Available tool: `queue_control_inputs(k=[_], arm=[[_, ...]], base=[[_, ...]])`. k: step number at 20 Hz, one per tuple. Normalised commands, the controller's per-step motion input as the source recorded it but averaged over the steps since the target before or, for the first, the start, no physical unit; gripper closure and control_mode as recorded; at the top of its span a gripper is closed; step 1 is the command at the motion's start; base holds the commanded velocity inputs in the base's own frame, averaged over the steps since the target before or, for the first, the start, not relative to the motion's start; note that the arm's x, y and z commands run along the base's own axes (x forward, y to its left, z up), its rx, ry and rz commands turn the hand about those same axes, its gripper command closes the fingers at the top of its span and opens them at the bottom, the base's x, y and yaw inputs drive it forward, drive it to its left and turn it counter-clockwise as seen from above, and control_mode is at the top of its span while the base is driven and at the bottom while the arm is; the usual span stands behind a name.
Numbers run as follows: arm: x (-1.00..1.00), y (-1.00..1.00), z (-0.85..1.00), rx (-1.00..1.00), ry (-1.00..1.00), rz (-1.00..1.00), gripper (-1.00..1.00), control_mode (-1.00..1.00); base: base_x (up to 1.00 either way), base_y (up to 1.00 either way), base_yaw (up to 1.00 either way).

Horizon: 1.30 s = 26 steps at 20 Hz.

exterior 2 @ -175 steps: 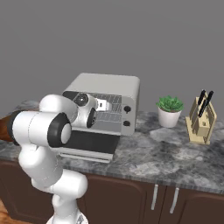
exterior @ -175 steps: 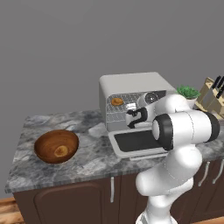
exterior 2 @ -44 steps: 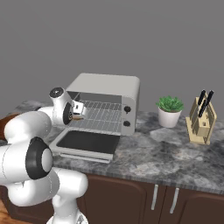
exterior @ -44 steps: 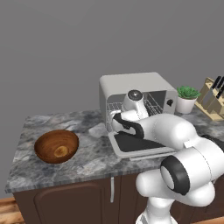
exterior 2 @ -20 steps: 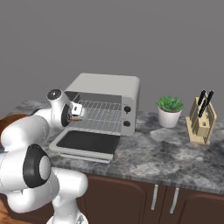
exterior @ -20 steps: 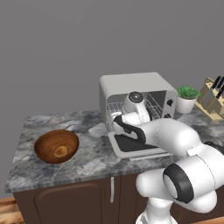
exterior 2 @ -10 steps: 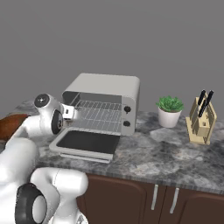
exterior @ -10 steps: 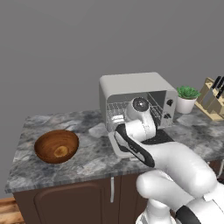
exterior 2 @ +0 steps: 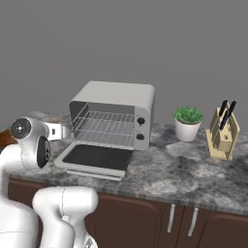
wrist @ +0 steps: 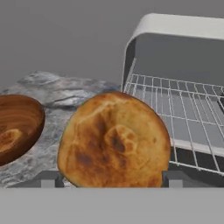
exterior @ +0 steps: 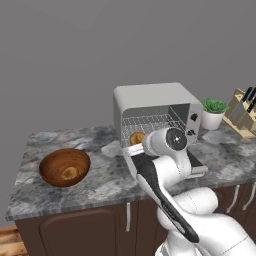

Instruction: Pick up the heated bread from the toaster oven and place it in the bowl. Then move the bread bowl to the dining counter.

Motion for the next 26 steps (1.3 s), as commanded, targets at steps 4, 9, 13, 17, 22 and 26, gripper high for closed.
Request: queue_control_inputs(k=[4, 9, 13, 17, 22, 26], arm=[[-0.19, 0.97, 0.35, -0.05, 0.15, 0.14, 1.00, -1.00], [0.17, 1.00, 0.18, -0.05, 0.24, 0.10, 1.00, -1.00], [0.42, 0.84, 0.02, -0.05, 0.24, 0.01, 1.00, -1.00], [0.13, 0.41, -0.04, -0.01, 0.02, 0.06, 1.00, -1.00], [0.20, 0.57, -0.27, 0.00, 0.09, 0.01, 1.00, -1.00], [0.25, 0.50, -0.37, 0.00, 0.08, 0.00, 1.00, -1.00]], base=[[0.00, 0.00, 0.00], [0.00, 0.00, 0.00], [0.00, 0.00, 0.00], [0.00, 0.00, 0.00], [0.00, 0.00, 0.00], [0.00, 0.00, 0.00]])
